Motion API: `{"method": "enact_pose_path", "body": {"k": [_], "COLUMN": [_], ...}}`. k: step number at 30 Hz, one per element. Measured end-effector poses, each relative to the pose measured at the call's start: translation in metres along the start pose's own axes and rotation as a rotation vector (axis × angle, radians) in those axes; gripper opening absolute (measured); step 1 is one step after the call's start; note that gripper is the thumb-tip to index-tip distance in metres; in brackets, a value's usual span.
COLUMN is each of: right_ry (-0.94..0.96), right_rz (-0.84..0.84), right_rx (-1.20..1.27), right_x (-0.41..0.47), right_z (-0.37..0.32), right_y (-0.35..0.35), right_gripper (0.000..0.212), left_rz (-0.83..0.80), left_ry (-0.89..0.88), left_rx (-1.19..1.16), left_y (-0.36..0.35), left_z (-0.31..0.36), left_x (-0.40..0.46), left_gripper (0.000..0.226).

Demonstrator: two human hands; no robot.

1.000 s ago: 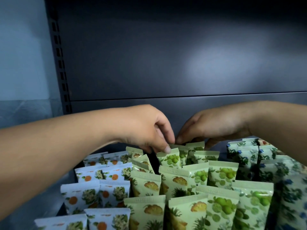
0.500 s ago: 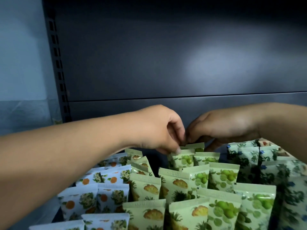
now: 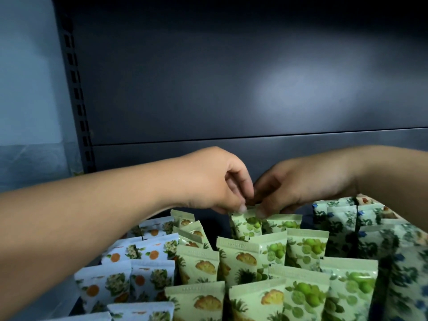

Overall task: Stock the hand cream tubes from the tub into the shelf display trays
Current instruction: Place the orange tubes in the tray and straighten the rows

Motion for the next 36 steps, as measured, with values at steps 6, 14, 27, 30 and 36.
{"method": "enact_pose_path", "body": {"k": [6,14,27,30,36], "right_ry": [-0.012,-0.021,0.277,0.249,0.212], "right_rz": [0.038,0.157,0.281,0.264,0.239], "right_rx": [-0.016,-0.128,-0.494,-0.521,-0.539], "right_x": [-0.001,-0.005,0.009,0.011,0.012], "right_z": [-0.003,-0.009,-0.086,-0.085,-0.081], "right_y": [0.002,0.009,-0.020,-0.020,-0.022], "right_gripper": [0.011,0.023,0.014,0.009,0.012], "left_rz": [0.067,0.035,0.071,0.078,0.058], "left_ry": [-0.022,0.070,0.102,0.107,0.102], "left_rx": [-0.015,0.087,0.212,0.199,0.206], "left_y": [0.012,0.061,0.053,0.050,0.051], "left_z": [0.003,-0.020,-0.045,-0.044,-0.043], "left_x": [-0.004,-0.037,-0.041,-0.039,-0.032], "left_gripper": [0.023,0.024,0.011,0.006,0.014]}}
Point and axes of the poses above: each hand's wrist, its own x-axis towards the middle knuckle, its own y-axis out of the back of the hand, z = x × y, the point moved 4 cm from there along x, towards the middle knuckle, and after that the axes turned 6 degrees about -x, right-handed, at the moved point
